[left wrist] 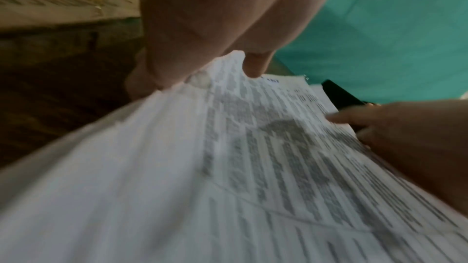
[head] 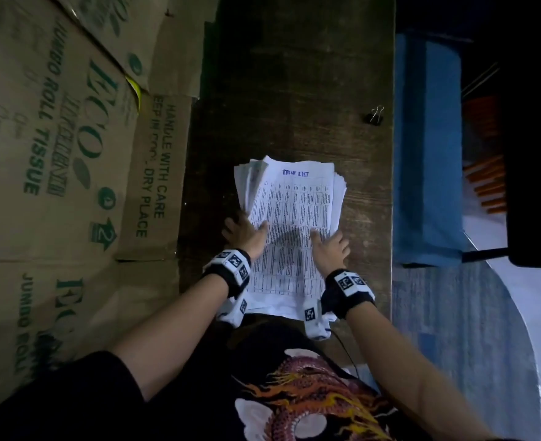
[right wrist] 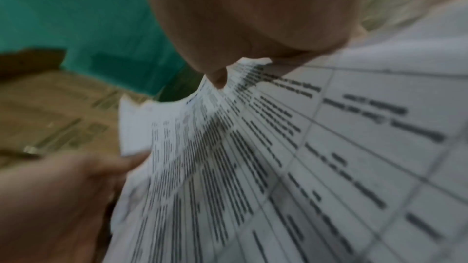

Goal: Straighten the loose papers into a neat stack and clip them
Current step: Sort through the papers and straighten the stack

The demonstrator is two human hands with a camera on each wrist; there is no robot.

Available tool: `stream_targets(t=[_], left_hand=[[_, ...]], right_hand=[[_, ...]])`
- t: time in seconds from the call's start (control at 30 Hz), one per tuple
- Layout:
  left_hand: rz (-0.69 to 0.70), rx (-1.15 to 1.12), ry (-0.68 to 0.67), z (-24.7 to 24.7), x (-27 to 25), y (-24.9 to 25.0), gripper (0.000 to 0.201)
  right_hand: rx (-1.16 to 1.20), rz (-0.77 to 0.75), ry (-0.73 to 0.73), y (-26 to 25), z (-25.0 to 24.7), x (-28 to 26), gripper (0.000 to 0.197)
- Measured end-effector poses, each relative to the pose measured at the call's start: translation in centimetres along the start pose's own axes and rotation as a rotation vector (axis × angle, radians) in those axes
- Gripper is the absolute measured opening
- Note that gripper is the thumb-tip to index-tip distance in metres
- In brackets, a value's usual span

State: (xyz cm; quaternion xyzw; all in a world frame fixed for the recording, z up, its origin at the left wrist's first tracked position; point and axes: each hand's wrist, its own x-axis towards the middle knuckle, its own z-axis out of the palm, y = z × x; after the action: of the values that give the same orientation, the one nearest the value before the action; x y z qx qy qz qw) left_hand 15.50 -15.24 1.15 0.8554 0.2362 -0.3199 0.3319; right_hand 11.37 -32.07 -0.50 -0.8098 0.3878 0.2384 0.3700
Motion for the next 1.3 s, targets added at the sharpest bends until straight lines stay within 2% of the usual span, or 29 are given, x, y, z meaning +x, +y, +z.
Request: stream_targets(t=[0.1, 0.2, 0.3, 0.37, 0.43, 0.5, 0.6, 0.63, 0.7, 0.77, 0.87, 0.9, 0.97, 1.03, 1.1, 1.17, 1.23, 1.3], left_hand=[[-0.038, -0.104, -0.041, -1.8, 0.5, -0.4, 0.079], [-0.040, -0.189, -0.106, -2.5, 1.5, -0.9, 0.093], [-0.043, -0.296, -0.173, -3.0, 2.2, -1.1, 0.083], [-0.049, -0.328, -0.241, -3.3, 2.2, -1.7, 0.083], [0.043, -0.389, -0.234, -3.4, 2.0, -2.2, 0.070], [0.175, -0.466, -0.157, -4.0, 1.2, -2.1, 0.052], [0.385, -0.632, 0.040, -6.0, -1.5, -0.5, 0.031], [0.454, -0.689, 0.113, -6.7, -2.5, 0.2, 0.029], [0.545, -0.778, 0.158, -8.0, -3.7, 1.2, 0.034], [0.587, -0.768, 0.113, -8.8, -4.4, 1.7, 0.028], [0.626, -0.739, 0.063, -9.7, -4.5, 1.7, 0.062], [0.700, -0.727, 0.070, -9.8, -4.8, 1.7, 0.066], [0.851, -0.688, 0.084, -9.9, -5.2, 1.5, 0.058], [0.911, -0.665, 0.054, -10.8, -5.1, 1.6, 0.058], [0.939, -0.672, -0.032, -11.6, -5.1, 1.8, 0.073], [0.976, -0.622, -0.130, -11.9, -5.6, 2.3, 0.075], [0.998, -0.563, -0.201, -12.1, -6.5, 2.9, 0.066], [0.983, -0.577, -0.171, -12.7, -6.1, 2.8, 0.070]], right_hand=[[0.224, 0.015, -0.029, 0.5, -1.6, 0.6, 0.091], [0.301, 0.077, -0.170, 0.4, -3.2, 1.2, 0.095], [0.340, 0.086, -0.434, 0.1, -4.6, 1.2, 0.070], [0.360, 0.026, -0.477, 0.6, -5.1, 1.2, 0.054], [0.288, -0.147, -0.403, 0.3, -5.6, 0.3, 0.037], [0.261, -0.341, -0.238, -0.5, -6.8, -0.8, 0.031], [0.512, -0.521, -0.070, -1.7, -8.9, -3.0, 0.029], [0.575, -0.568, -0.026, -2.2, -9.6, -3.8, 0.026], [0.674, -0.659, 0.030, -3.3, -11.0, -5.5, 0.020], [0.689, -0.725, 0.052, -4.0, -12.0, -6.2, 0.026], [0.639, -0.796, 0.014, -4.2, -13.4, -6.0, 0.043], [0.631, -0.811, -0.016, -4.1, -13.7, -5.9, 0.052], [0.631, -0.823, -0.080, -3.9, -14.2, -6.0, 0.063], [0.664, -0.838, -0.130, -3.8, -14.7, -6.2, 0.068], [0.683, -0.868, -0.140, -3.7, -15.1, -6.4, 0.071], [0.636, -0.891, -0.136, -4.1, -14.8, -6.6, 0.063], [0.603, -0.916, -0.137, -4.9, -14.2, -7.2, 0.050], [0.594, -0.926, -0.134, -5.2, -14.5, -7.5, 0.047]])
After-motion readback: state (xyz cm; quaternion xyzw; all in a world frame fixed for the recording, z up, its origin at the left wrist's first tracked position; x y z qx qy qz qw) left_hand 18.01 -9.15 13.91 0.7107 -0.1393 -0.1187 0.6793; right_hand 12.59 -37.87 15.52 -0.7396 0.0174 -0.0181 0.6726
